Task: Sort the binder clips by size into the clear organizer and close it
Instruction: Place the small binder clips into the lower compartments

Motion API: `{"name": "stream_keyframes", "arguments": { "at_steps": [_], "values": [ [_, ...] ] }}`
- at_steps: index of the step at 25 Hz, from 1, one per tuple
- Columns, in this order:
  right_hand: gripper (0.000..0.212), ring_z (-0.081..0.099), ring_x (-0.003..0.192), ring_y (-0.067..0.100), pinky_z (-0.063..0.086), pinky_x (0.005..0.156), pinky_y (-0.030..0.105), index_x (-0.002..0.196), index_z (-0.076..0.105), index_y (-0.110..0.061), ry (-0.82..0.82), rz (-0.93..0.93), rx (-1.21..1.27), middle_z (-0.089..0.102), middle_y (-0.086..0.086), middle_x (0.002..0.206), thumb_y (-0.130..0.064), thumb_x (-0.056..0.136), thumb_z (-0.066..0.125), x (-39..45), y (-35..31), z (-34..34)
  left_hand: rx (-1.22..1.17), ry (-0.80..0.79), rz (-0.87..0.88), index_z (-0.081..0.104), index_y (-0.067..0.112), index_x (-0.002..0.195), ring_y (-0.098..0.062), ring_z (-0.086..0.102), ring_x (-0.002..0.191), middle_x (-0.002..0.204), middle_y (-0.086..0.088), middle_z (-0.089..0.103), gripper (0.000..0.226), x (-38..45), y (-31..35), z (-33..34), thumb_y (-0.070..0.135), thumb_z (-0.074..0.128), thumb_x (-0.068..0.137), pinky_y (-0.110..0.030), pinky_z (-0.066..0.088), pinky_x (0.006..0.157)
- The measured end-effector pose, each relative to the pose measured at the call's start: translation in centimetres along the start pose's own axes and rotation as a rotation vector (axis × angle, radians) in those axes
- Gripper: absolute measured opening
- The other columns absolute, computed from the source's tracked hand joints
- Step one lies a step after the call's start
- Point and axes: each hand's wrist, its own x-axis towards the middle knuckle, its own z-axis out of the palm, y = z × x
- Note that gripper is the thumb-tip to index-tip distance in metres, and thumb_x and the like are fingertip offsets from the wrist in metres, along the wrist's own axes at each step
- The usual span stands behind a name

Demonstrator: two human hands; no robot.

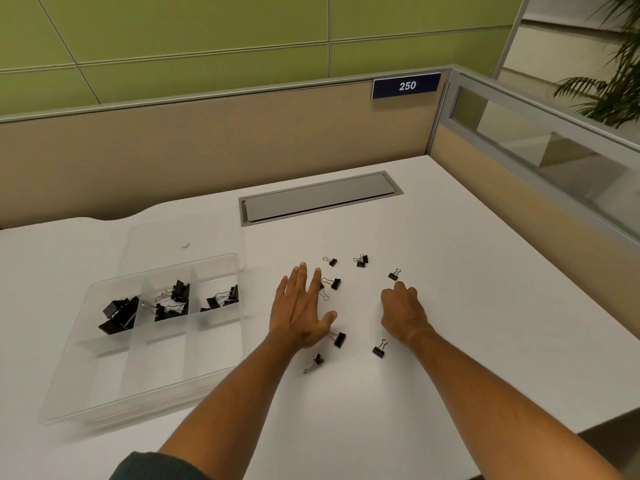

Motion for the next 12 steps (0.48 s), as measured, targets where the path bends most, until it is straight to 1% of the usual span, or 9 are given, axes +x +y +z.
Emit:
{"name": "stream_keyframes", "arguments": {
  "at_steps": [2, 3, 5, 8, 12],
  "values": [
    [0.027, 0.045, 0.114, 0.032, 0.039, 0.087, 0.031, 0.109, 0.055, -0.006, -0.016, -0.010, 0.012, 0.048, 0.012, 0.121, 0.001, 0.087, 0.042, 0.1, -0.3, 0.1, -0.006, 0.014, 0.000, -0.007, 0.019, 0.154, -0.026, -0.011, 0.149, 0.161, -0.014, -0.012, 0.087, -0.4, -0.7, -0.3, 0.063, 0.033, 0.090, -0.041, -0.004, 0.121],
    [0.025, 0.048, 0.113, 0.031, 0.038, 0.086, 0.029, 0.107, 0.056, -0.008, -0.019, -0.013, 0.025, 0.050, 0.012, 0.119, 0.000, 0.086, 0.043, 0.1, -0.5, 0.2, -0.010, 0.023, 0.001, -0.007, 0.019, 0.154, -0.026, -0.011, 0.149, 0.161, -0.014, -0.012, 0.087, -0.6, -1.0, -0.6, 0.063, 0.033, 0.090, -0.041, -0.004, 0.121],
    [0.023, 0.051, 0.109, 0.030, 0.041, 0.082, 0.029, 0.104, 0.058, -0.008, -0.016, 0.004, 0.081, 0.052, 0.013, 0.116, 0.000, 0.086, 0.045, -0.4, -1.1, 0.3, -0.014, 0.035, 0.007, -0.006, 0.019, 0.154, -0.026, -0.010, 0.149, 0.161, -0.014, -0.011, 0.087, -0.9, -1.7, -1.0, 0.062, 0.033, 0.090, -0.042, -0.003, 0.122],
    [0.027, 0.049, 0.106, 0.031, 0.046, 0.078, 0.033, 0.110, 0.054, -0.007, 0.030, 0.023, 0.183, 0.048, 0.014, 0.116, 0.000, 0.085, 0.050, -1.5, -2.7, 0.0, -0.014, 0.059, 0.015, -0.005, 0.018, 0.154, -0.026, -0.010, 0.149, 0.161, -0.014, -0.010, 0.087, -1.5, -2.8, -1.7, 0.062, 0.034, 0.090, -0.041, -0.003, 0.122],
    [0.035, 0.055, 0.100, 0.032, 0.050, 0.076, 0.035, 0.115, 0.053, -0.008, 0.141, -0.050, 0.324, 0.060, 0.015, 0.105, -0.003, 0.081, 0.053, -1.7, -5.5, -1.4, -0.013, 0.081, 0.010, -0.006, 0.018, 0.154, -0.026, -0.010, 0.149, 0.161, -0.015, -0.011, 0.087, -2.4, -4.7, -2.6, 0.062, 0.034, 0.090, -0.040, -0.005, 0.121]
  ]
}}
